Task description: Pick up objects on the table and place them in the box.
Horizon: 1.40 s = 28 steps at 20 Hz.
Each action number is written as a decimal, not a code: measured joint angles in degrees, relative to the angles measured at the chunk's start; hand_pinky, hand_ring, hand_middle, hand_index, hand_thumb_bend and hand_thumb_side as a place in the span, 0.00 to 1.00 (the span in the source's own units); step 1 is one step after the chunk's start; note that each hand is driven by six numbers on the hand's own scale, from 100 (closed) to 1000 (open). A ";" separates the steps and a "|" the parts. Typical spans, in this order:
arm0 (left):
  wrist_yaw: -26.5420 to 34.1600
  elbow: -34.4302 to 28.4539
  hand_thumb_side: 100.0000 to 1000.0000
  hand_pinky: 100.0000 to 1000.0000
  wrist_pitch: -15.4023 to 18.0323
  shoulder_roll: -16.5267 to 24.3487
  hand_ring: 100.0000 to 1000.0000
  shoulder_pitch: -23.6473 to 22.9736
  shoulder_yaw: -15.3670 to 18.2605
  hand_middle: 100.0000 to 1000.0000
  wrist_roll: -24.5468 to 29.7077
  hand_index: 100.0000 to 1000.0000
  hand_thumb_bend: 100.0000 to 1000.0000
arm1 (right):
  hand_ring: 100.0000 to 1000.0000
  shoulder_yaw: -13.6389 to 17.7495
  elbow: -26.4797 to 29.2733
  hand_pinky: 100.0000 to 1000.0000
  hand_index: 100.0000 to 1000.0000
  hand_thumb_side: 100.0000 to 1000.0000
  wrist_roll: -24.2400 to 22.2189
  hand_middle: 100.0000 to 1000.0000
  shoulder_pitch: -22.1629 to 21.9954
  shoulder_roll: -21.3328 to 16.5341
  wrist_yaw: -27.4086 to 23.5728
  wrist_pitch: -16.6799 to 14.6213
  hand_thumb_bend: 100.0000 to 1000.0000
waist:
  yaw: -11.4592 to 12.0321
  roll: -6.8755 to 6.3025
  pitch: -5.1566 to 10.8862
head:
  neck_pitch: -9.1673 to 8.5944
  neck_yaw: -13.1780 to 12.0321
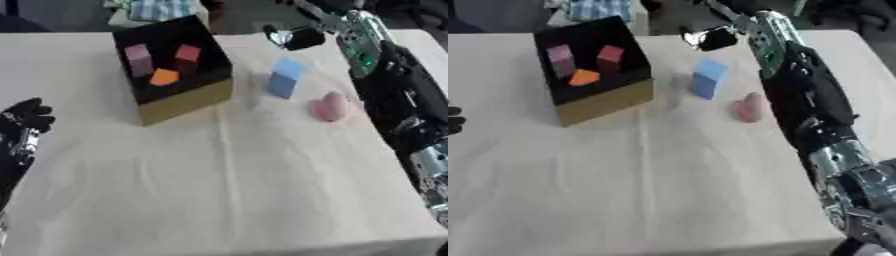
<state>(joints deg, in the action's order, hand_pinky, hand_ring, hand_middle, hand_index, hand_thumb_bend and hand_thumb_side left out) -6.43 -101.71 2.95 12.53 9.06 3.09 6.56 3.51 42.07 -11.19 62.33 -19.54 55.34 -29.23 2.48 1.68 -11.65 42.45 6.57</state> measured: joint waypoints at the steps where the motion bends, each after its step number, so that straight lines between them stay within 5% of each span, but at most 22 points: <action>1: 0.00 0.00 0.62 0.79 0.00 0.00 0.73 0.00 0.00 0.69 0.00 0.84 0.00 | 0.81 0.41 -0.71 0.76 0.97 0.46 0.13 0.84 -0.16 -0.04 0.02 0.69 0.02 | 0.06 0.00 0.00 | 0.00 -0.01; 4: 0.00 0.00 0.62 0.79 0.04 0.00 0.73 0.00 0.02 0.69 -0.04 0.84 0.00 | 0.81 1.42 -2.79 0.77 0.97 0.49 0.73 0.85 -0.42 -0.31 0.13 2.47 0.04 | 0.27 0.00 0.00 | 0.00 -0.02; 10: 0.00 0.00 0.62 0.79 0.05 0.00 0.73 0.00 0.02 0.69 -0.05 0.84 0.00 | 0.85 1.73 -6.14 0.78 0.99 0.50 0.82 0.91 -0.85 -0.39 2.94 4.10 0.25 | 0.44 0.00 0.00 | 0.00 -0.08; 28: 0.00 0.00 0.62 0.79 0.05 0.00 0.73 -0.01 0.02 0.69 -0.05 0.84 0.00 | 0.86 1.97 -11.03 0.79 0.99 0.57 0.45 0.90 -1.38 -0.39 12.62 3.82 0.23 | 0.97 0.00 0.00 | 0.28 -0.09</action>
<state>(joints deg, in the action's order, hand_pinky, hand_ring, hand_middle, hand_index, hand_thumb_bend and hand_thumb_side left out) -6.43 -101.71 3.00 12.53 9.05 3.11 6.52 5.48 31.03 -10.74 60.95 -19.93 67.97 -25.41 3.44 1.68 -11.65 42.72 6.48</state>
